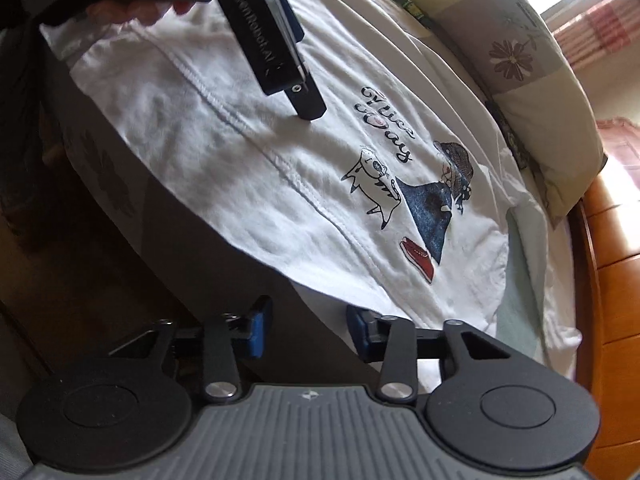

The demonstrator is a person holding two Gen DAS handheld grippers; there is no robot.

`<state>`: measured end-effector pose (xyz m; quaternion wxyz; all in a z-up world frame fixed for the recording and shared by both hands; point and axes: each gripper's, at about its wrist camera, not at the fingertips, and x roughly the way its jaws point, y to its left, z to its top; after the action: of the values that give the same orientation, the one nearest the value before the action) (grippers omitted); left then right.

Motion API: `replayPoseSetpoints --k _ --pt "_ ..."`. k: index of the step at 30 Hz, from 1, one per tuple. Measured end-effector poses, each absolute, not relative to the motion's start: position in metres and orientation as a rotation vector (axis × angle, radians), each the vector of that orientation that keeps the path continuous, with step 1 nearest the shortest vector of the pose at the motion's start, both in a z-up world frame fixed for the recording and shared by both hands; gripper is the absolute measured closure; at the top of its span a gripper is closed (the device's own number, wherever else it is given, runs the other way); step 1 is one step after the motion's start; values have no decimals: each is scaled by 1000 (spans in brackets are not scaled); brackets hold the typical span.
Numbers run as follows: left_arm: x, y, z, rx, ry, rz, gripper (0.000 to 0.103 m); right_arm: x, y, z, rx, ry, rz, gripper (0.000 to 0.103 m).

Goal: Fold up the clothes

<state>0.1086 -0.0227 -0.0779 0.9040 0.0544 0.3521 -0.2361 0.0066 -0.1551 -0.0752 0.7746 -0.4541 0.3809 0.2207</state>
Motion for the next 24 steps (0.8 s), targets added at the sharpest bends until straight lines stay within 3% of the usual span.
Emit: replayPoseSetpoints --k 6,10,24 --pt "109 -23 -77 112 729 -490 9 -4 -152 -83 -1150 731 467 69" --pt "109 -21 -77 100 731 -495 9 -15 -149 -84 -1189 683 490 100" --pt "113 -12 -73 77 734 -502 9 -22 -162 -71 -1121 916 606 100"
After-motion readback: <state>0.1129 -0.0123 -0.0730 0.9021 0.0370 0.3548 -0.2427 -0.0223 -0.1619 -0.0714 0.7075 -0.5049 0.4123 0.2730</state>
